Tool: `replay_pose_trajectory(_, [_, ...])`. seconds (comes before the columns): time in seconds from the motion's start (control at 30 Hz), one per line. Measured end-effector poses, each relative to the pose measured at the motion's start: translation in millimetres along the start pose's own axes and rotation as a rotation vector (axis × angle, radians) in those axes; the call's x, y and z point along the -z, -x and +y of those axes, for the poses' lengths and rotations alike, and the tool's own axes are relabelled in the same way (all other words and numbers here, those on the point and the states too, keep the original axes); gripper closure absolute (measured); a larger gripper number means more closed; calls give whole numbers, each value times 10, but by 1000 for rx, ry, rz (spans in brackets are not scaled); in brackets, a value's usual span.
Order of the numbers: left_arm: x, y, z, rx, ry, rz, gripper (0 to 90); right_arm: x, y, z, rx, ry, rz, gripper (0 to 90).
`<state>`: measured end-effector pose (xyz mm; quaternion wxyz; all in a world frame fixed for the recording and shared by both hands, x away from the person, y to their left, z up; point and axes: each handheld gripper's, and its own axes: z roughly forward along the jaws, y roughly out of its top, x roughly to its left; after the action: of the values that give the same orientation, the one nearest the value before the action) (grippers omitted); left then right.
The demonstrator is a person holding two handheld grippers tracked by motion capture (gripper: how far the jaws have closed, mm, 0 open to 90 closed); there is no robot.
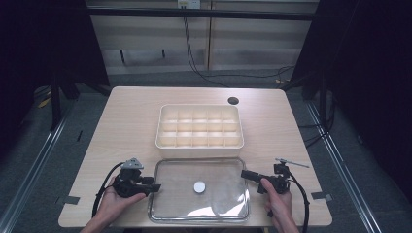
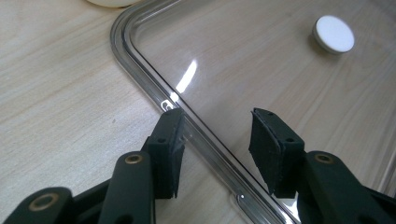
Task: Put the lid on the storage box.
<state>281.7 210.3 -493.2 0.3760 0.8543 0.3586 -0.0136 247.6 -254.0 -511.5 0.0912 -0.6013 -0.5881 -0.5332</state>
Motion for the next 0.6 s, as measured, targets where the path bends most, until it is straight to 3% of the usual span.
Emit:
replay_pose_trajectory(0.03, [-9,12,3,-8,-1,1,550,-19,-18,-14,-4,4,16,651])
replay_pose_trajectory(0.07, [-17,29,9,-10,-5,-2,558,-19,-65,-15,12,19,-22,624])
replay_pose_trajectory(0.1, [-25,39,13,-17,-7,-9,558,-7,-118,11,58,17,-68,617])
replay_pose_trajectory(0.13, [-30,47,14,-21,-6,-8,556,1,-144,39,93,20,-75,627])
replay_pose_trajectory(0.17, [-29,44,16,-21,-8,-10,556,14,-135,57,85,27,-51,650])
replay_pose_trajectory(0.3, [-25,30,16,-15,-7,-11,556,9,-99,42,82,-16,-52,642])
replay_pose_trajectory(0.33, [-24,29,16,-15,-6,-9,556,7,-82,45,85,-35,-33,659])
replay_pose_trajectory(0.5, [-21,24,14,-12,-4,-7,554,-11,-88,46,96,-53,-10,667])
replay_pose_trajectory(0.6, [-23,16,16,-10,0,-4,554,-43,-83,60,98,-84,34,662])
